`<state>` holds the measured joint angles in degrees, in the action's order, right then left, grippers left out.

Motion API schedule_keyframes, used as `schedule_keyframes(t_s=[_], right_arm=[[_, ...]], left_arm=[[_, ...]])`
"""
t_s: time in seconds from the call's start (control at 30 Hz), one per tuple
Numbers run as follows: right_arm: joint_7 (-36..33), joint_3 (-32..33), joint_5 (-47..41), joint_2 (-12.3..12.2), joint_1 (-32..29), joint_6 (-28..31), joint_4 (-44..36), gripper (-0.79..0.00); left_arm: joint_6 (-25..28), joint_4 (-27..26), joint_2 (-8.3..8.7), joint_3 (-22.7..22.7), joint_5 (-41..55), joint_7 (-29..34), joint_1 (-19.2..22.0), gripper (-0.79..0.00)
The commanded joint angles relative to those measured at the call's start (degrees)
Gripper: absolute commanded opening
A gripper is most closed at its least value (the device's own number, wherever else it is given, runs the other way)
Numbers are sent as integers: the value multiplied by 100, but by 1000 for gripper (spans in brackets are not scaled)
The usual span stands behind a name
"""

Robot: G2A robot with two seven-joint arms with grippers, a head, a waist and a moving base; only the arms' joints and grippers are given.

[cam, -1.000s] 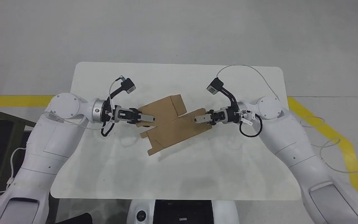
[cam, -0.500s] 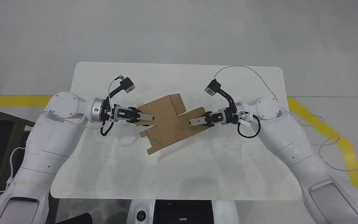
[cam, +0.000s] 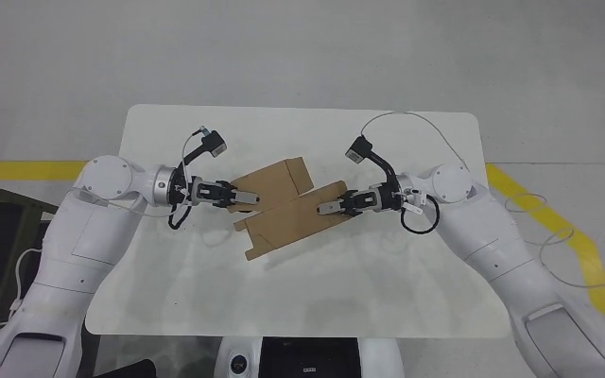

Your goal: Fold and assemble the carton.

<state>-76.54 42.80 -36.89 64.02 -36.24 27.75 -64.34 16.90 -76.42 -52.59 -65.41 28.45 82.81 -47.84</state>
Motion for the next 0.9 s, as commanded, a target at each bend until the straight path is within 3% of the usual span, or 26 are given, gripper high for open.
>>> schedule_keyframes(t_s=[0.0, 0.07, 0.1, 0.13, 0.17, 0.2, 0.67, 0.87], right_arm=[[-2, -14, -2, -5, 10, -1, 9, -785], [10, -28, -2, -9, 24, 10, 28, -785], [13, -39, 5, -11, 31, 13, 36, -785], [14, -51, 11, -12, 39, 14, 44, -785], [19, -58, 4, -13, 44, 19, 55, -785], [35, -64, 5, -15, 49, 35, 60, -785], [335, -29, -7, -25, 3, 334, 385, -785], [456, 38, 80, -21, -2, 455, 593, -785]], left_arm=[[-9, -3, 2, -9, 14, 6, 2, -785], [-35, -9, 3, -19, 66, 19, -3, -742], [-48, -19, 4, -24, 92, 37, -2, -545], [-55, -32, 6, -32, 102, 56, 0, -440], [-58, -41, 8, -40, 105, 63, -1, -77], [-49, -55, 10, -48, 104, 74, -1, 0], [-214, -111, 2, -129, 210, -393, -66, 0], [-294, -206, 4, -138, 279, -320, -97, 0]])
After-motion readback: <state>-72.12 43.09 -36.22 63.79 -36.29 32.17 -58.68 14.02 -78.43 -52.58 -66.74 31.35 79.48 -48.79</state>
